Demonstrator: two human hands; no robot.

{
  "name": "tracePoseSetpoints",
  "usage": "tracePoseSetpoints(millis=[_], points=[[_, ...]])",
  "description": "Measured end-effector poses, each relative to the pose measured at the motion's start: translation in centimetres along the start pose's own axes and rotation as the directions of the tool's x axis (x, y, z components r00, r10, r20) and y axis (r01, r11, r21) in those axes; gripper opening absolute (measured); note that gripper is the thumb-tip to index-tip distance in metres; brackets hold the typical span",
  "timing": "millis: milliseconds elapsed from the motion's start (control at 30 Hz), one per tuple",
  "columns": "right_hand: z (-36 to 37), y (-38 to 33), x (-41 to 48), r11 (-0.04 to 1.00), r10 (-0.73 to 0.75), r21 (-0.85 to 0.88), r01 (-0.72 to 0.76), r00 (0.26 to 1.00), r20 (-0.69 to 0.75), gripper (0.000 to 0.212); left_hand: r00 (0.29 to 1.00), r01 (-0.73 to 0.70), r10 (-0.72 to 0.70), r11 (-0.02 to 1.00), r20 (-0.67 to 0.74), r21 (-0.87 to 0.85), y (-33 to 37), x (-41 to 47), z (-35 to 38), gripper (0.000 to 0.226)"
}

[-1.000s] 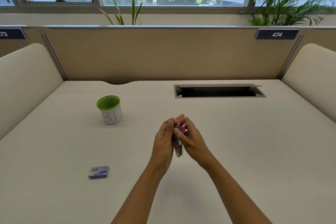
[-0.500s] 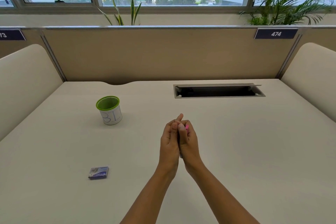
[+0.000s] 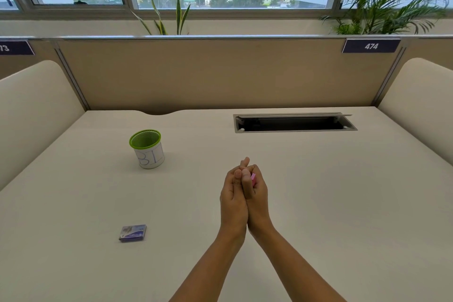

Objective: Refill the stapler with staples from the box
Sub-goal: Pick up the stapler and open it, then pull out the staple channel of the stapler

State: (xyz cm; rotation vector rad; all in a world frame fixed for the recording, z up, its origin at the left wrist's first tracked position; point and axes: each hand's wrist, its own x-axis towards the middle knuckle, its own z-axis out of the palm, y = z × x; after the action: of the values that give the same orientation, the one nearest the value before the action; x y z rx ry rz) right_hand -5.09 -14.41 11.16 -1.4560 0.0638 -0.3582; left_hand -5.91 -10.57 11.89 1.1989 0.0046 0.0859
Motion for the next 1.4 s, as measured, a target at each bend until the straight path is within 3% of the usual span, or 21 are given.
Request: tracePoseSetpoints(millis=[33, 67, 133, 200, 400, 467, 533, 633, 733, 833, 1033, 1200, 1300, 1400], points=[[-0.2, -0.1, 0.3, 0.997, 0.063, 0.048, -0.061, 0.996, -0.058, 0.029, 0.999, 0.016, -0.018, 0.998, -0.034, -0.052, 0.2, 0.3, -0.4, 0.032], [-0.4, 0.4, 0.8, 0.957, 0.151, 0.262, -0.127, 0.986, -0.074, 0.035, 0.996, 0.037, -0.048, 0.988, -0.072, -0.150, 0.3, 0.6, -1.0, 0.034], [-0.6, -0.5, 1.5, 0.974, 0.128, 0.207, -0.089, 0.974, -0.185, 0.039, 0.986, 0.065, -0.109, 0.947, -0.125, -0.315, 0.6, 1.1, -2.0, 0.032], [-0.7, -1.0, 2.1, 0.978, 0.131, 0.186, -0.096, 0.973, -0.187, 0.040, 0.980, 0.069, -0.138, 0.908, -0.141, -0.414, 1.0, 1.3, -2.4, 0.029], [-2.1, -1.4, 4.0, 0.828, 0.243, 0.545, -0.134, 0.961, -0.132, 0.044, 0.958, 0.069, -0.254, 0.649, -0.131, -0.758, 1.7, 1.7, -4.1, 0.020], [-2.6, -1.4, 4.4, 0.803, 0.269, 0.577, -0.150, 0.955, -0.127, 0.044, 0.951, 0.129, -0.291, 0.683, -0.105, -0.719, 1.6, 1.8, -4.7, 0.021], [-2.9, -1.6, 4.8, 0.776, 0.305, 0.607, -0.173, 0.945, -0.120, 0.045, 0.937, 0.252, -0.343, 0.790, -0.062, -0.559, 1.3, 1.8, -5.3, 0.027], [-3.4, -1.7, 5.3, 0.709, 0.362, 0.673, -0.209, 0.928, -0.093, 0.050, 0.924, 0.382, -0.382, 0.922, 0.013, -0.058, 1.1, 1.7, -6.3, 0.035], [-3.7, -1.4, 5.4, 0.730, 0.342, 0.626, -0.275, 0.939, 0.014, 0.055, 0.895, 0.329, -0.416, 0.859, 0.161, 0.394, 1.2, 1.5, -6.4, 0.032], [-3.4, -1.4, 5.1, 0.765, 0.313, 0.554, -0.328, 0.941, 0.125, 0.054, 0.871, 0.247, -0.433, 0.795, 0.232, 0.554, 1.4, 1.5, -5.7, 0.041], [-2.7, -1.4, 4.8, 0.787, 0.332, 0.488, -0.377, 0.926, 0.179, 0.052, 0.850, 0.268, -0.440, 0.835, 0.290, 0.481, 1.3, 1.6, -4.6, 0.043], [-2.4, -1.5, 4.6, 0.892, 0.339, 0.273, -0.361, 0.932, 0.127, 0.052, 0.826, 0.355, -0.488, 0.839, 0.281, 0.412, 1.1, 1.3, -4.2, 0.043], [-2.6, -1.7, 4.4, 0.948, 0.295, 0.080, -0.306, 0.947, 0.125, 0.048, 0.817, 0.439, -0.516, 0.846, 0.256, 0.302, 0.8, 1.2, -4.2, 0.044], [-2.7, -1.8, 3.7, 0.950, 0.292, 0.067, -0.307, 0.942, 0.166, 0.038, 0.806, 0.513, -0.533, 0.846, 0.259, 0.145, 0.6, 1.2, -4.1, 0.044]])
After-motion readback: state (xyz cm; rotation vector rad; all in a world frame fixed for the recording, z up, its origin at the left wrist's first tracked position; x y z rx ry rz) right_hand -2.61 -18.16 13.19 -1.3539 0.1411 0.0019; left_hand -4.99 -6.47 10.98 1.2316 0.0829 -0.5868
